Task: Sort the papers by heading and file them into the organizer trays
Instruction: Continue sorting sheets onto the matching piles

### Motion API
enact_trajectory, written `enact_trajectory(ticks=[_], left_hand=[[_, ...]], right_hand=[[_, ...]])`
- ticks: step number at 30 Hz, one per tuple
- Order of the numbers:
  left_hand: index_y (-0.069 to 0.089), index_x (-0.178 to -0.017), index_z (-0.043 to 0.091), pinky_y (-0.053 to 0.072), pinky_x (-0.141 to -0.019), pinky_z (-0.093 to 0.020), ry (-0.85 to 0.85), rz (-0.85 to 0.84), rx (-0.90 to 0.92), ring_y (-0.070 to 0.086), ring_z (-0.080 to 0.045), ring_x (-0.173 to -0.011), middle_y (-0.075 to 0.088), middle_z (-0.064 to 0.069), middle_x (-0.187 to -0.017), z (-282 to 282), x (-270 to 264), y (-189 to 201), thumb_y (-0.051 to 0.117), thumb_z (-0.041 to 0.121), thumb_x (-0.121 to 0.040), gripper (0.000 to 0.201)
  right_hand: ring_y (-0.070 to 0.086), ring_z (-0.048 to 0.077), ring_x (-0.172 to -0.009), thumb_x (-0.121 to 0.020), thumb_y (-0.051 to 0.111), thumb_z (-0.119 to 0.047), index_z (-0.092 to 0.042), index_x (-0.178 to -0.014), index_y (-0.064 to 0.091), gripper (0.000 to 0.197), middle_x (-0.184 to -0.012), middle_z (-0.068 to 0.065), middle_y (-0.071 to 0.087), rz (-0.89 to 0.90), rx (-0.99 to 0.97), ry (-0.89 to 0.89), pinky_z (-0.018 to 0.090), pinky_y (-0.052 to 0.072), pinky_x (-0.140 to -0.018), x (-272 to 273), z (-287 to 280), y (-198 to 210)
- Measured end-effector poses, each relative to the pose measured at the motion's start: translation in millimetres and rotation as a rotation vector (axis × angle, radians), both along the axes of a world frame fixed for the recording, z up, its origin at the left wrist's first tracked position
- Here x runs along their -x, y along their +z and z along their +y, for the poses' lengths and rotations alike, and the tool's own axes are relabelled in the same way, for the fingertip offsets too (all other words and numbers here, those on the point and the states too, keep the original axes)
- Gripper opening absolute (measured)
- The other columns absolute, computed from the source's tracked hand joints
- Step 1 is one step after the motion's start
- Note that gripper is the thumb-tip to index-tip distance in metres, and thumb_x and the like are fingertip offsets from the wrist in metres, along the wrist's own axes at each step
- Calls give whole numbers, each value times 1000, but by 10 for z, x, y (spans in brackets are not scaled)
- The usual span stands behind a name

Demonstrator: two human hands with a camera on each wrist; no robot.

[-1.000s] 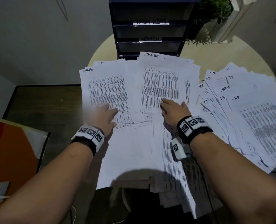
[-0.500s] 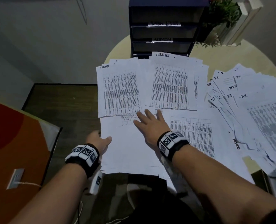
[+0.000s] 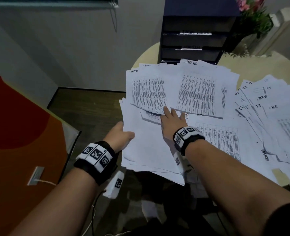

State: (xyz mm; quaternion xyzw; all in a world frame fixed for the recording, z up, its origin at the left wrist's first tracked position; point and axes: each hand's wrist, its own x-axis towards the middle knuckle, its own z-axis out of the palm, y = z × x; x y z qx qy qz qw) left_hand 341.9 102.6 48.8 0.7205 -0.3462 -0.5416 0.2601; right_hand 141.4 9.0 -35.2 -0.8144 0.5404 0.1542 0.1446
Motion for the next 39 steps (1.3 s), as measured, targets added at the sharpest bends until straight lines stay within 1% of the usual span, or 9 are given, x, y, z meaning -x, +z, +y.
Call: enact_trajectory(ticks=[7, 14, 16, 20, 25, 30, 34, 36, 39], left_hand=[[55, -103, 22, 53, -83, -37, -38, -365, 164, 61, -18, -92, 63, 7, -101, 184, -182, 339, 52, 11, -89, 18], [55, -82, 22, 37, -60, -30, 44, -402, 382, 55, -20, -80, 58, -4, -86, 383, -267, 919, 54, 9, -93, 17], [55, -80, 22, 34, -62, -29, 8, -431, 494, 52, -16, -78, 57, -3, -85, 448, -310, 1068, 56, 7, -91, 19], [58, -79, 24, 41, -67, -34, 75, -270, 615, 55, -21, -74, 63, -8, -83, 465, -467, 1200, 63, 12, -78, 13], [54, -108, 24, 53, -90, -44, 153, 49, 472, 66, -18, -102, 67, -1, -111, 194, -364, 649, 63, -6, -88, 37], [48, -124, 20, 51, -81, -28, 75, -42, 230, 63, -13, -100, 63, 8, -107, 45, -12, -173, 63, -1, -90, 43], [45, -131, 21, 48, -101, -45, 41, -110, 145, 61, -24, -112, 62, 1, -120, -100, 72, -569, 66, 6, -88, 50], [34, -143, 22, 43, -106, -44, -25, -187, 112, 54, -26, -122, 51, -2, -134, -172, 122, -660, 64, 9, -89, 63], [9, -157, 26, 27, -117, -45, -128, -306, 7, 24, -32, -146, 3, -6, -163, -272, 207, -744, 63, 16, -93, 85]], right_hand=[[28, 21, -145, -94, 53, -19, -22, -140, 45, 46, -163, 0, 16, -401, 23, -44, 49, 26, -116, -4, 194, 12], [46, 25, -132, -93, 59, -16, -15, -142, 47, 51, -140, 7, 46, -657, -170, -276, 27, 37, -106, -18, 352, 42], [47, 17, -131, -95, 59, -10, -9, -145, 40, 53, -140, 2, 43, -854, -332, -365, 14, 34, -99, -21, 401, 112], [43, 15, -134, -94, 64, -22, -18, -152, 25, 69, -143, 2, 41, -1051, -516, -422, 25, 34, -110, -53, 416, 218], [64, 10, -104, -96, 59, -12, -14, -131, 45, 38, -119, 0, 64, -1364, -533, -665, 18, 51, -87, 39, 388, 328], [68, 27, -100, -77, 54, -17, -33, -103, 57, 31, -109, 5, 69, -1218, -219, -874, 46, 55, -93, 298, 476, 86], [62, 23, -107, -91, 47, 0, -18, -127, 53, 40, -117, 3, 63, -969, -104, -895, 13, 49, -73, 496, 610, 26], [49, 25, -127, -93, 46, 0, -12, -146, 39, 54, -139, 9, 47, -763, -102, -852, 21, 42, -97, 608, 619, 34], [41, 30, -133, -92, 49, -1, -6, -149, 34, 59, -148, 16, 30, -635, -3, -768, 30, 28, -113, 786, 602, 95]])
